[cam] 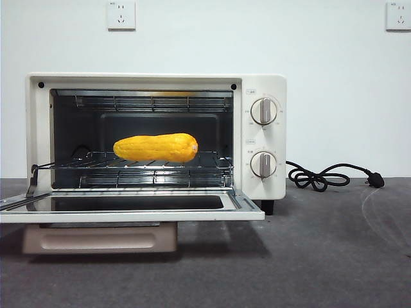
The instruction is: Take the corn from the table,put the corn in the oven
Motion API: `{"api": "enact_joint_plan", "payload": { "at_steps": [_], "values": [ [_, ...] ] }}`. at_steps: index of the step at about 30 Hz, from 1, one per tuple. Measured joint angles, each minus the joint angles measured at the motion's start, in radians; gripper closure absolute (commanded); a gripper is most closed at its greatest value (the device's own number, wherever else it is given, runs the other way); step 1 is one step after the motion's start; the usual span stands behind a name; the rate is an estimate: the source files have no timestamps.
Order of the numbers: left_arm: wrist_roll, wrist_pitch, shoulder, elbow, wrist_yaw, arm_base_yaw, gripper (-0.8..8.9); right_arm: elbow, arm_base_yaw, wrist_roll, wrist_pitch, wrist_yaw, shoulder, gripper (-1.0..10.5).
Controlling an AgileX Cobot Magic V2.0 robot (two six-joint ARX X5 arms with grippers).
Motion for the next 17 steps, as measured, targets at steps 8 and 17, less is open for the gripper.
{"api": "enact_joint_plan", "payload": {
  "at_steps": [8,17],
  "values": [
    [0.000,0.000,0.186,0.000,0.000,0.000,8.22,0.000,0.000,-0.015,0.000,-0.006,0.000,9.5],
    [0.008,-0.033,0.298,-0.001,0.000,0.000,8.22,0.000,0.000,-0.015,0.000,-0.005,0.000,9.5]
  ]
}}
